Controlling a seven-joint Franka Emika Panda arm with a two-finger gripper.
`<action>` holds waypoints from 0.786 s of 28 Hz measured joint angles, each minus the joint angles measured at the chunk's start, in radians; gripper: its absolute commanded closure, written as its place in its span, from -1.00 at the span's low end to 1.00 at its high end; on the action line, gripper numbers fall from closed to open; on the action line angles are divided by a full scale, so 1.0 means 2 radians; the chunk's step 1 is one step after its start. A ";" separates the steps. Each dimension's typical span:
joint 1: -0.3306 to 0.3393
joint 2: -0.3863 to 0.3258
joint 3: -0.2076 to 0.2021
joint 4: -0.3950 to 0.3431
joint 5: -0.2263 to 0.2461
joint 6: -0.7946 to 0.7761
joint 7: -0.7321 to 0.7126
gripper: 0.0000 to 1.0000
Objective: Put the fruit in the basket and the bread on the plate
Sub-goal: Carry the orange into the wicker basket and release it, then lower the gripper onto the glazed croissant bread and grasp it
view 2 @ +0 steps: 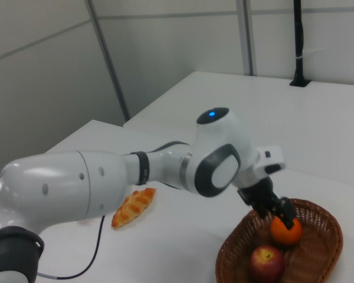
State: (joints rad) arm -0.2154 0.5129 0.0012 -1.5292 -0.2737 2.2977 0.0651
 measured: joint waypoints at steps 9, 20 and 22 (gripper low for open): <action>0.054 -0.036 0.019 0.002 0.017 -0.092 0.021 -1.00; 0.168 -0.057 0.070 -0.012 0.053 -0.174 0.034 -1.00; 0.185 -0.055 0.070 -0.018 0.065 -0.174 0.041 -1.00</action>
State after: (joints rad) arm 0.1542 0.4025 0.1412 -1.5662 -0.1440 1.9504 0.1472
